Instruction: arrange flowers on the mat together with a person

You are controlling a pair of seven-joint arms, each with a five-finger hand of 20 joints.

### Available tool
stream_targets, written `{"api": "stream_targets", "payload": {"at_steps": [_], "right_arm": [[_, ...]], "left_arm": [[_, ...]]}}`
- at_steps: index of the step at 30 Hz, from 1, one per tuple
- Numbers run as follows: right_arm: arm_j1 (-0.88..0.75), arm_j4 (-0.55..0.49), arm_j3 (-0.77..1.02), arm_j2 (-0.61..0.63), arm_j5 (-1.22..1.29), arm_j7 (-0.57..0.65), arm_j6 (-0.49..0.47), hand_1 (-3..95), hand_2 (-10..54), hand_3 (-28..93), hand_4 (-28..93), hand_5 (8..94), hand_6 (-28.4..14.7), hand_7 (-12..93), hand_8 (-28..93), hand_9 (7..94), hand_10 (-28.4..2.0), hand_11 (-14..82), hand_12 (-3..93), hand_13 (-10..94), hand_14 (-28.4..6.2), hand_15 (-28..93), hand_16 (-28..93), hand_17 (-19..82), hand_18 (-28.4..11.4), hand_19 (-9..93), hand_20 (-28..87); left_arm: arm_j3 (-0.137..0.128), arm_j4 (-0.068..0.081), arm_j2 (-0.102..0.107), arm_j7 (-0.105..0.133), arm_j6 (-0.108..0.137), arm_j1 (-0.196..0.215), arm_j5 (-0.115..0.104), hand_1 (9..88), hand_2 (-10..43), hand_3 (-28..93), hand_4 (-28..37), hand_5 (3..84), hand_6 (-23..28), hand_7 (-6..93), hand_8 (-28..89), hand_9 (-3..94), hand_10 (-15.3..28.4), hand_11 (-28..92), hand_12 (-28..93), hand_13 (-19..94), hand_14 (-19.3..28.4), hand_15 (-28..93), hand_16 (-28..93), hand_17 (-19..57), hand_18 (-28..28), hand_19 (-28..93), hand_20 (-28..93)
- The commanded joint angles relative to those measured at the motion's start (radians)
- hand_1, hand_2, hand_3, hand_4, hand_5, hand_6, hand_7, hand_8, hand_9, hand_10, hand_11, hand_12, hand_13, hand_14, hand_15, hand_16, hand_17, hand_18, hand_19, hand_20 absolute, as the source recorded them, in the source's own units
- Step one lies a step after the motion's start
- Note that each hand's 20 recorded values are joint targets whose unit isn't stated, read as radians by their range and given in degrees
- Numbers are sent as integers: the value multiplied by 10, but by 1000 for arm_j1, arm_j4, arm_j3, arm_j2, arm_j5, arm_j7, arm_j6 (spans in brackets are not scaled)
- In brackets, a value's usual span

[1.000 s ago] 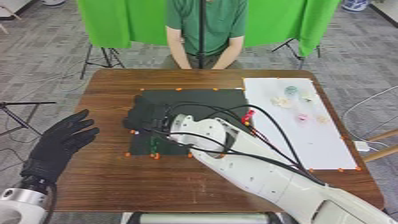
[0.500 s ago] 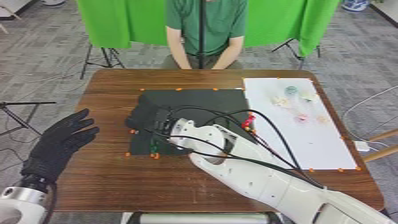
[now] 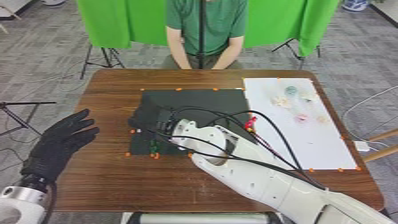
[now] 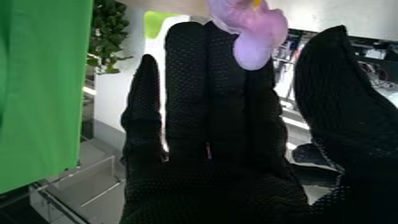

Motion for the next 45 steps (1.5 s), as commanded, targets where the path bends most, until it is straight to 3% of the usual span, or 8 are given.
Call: {"api": "stream_targets", "payload": {"at_steps": [1, 10, 16, 21, 26, 29, 36, 45], "right_arm": [[-8, -25, 13, 10, 21, -31, -3, 348, -95, 799, -283, 581, 32, 431, 12, 644, -75, 380, 306, 545, -58, 547, 264, 193, -147, 493, 342], [-8, -44, 4, 17, 66, -54, 24, 392, -73, 805, -281, 592, 27, 453, -9, 676, -66, 294, 371, 557, -59, 540, 257, 195, -149, 491, 344], [-12, -54, 18, 18, 49, -44, 14, 385, -82, 805, -282, 593, 30, 444, -16, 678, -66, 285, 375, 559, -58, 537, 259, 196, -149, 491, 343], [-32, -113, 84, 35, 97, -55, -9, 359, -78, 817, -283, 585, 28, 412, -8, 665, -72, 312, 343, 552, -59, 532, 261, 194, -149, 491, 342], [-97, -211, 237, 85, 283, -94, -144, 341, -69, 847, -283, 546, 27, 374, -48, 606, -85, 334, 278, 521, -57, 505, 254, 192, -149, 496, 336], [-149, -257, 345, 123, 376, -115, -199, 325, -56, 866, -280, 532, 23, 363, -155, 571, -97, 315, 264, 492, -63, 469, 245, 186, -152, 498, 330], [-252, -339, 586, 218, 630, -155, -355, 291, -26, 859, -271, 488, -2, 286, -137, 504, -118, 233, 249, 432, -80, 336, 242, 186, -157, 468, 300], [-471, -472, 832, 366, 994, -53, -392, 259, 13, 846, -259, 449, -27, 211, -112, 451, -124, 161, 239, 384, -91, 229, 268, 179, -164, 393, 265]], "left_arm": [[-2, 6, -2, -12, -8, 11, 2, 311, -24, 685, -221, 338, 52, 191, -94, 298, 126, 221, 185, 263, 156, 366, -4, -53, 222, 491, 82], [-1, 8, -4, -14, -10, 6, 3, 311, -24, 685, -221, 339, 52, 191, -94, 298, 125, 221, 185, 263, 156, 367, -3, -53, 222, 491, 82], [-4, 7, -5, -13, -8, 10, 3, 311, -24, 685, -221, 339, 52, 191, -94, 298, 125, 221, 185, 263, 156, 366, -3, -53, 222, 491, 82], [-10, -2, -19, -1, -1, 28, 3, 312, -24, 685, -221, 339, 52, 192, -94, 298, 125, 222, 186, 263, 157, 367, -3, -53, 222, 491, 82], [-14, -6, -33, 1, 0, 35, 3, 311, -24, 686, -220, 339, 52, 192, -94, 298, 125, 222, 186, 262, 156, 368, -3, -53, 222, 491, 82], [-16, -8, -41, 4, 2, 43, 3, 310, -24, 686, -221, 339, 52, 191, -94, 298, 126, 221, 186, 263, 157, 366, -3, -54, 223, 491, 82], [-23, -11, -56, 5, 2, 53, 2, 311, -24, 685, -222, 339, 52, 192, -94, 299, 125, 220, 185, 262, 157, 367, -3, -53, 222, 491, 82], [-25, -11, -63, -2, -4, 54, 2, 310, -24, 686, -222, 339, 52, 192, -94, 298, 127, 220, 185, 263, 157, 368, -2, -53, 222, 491, 82]]}}
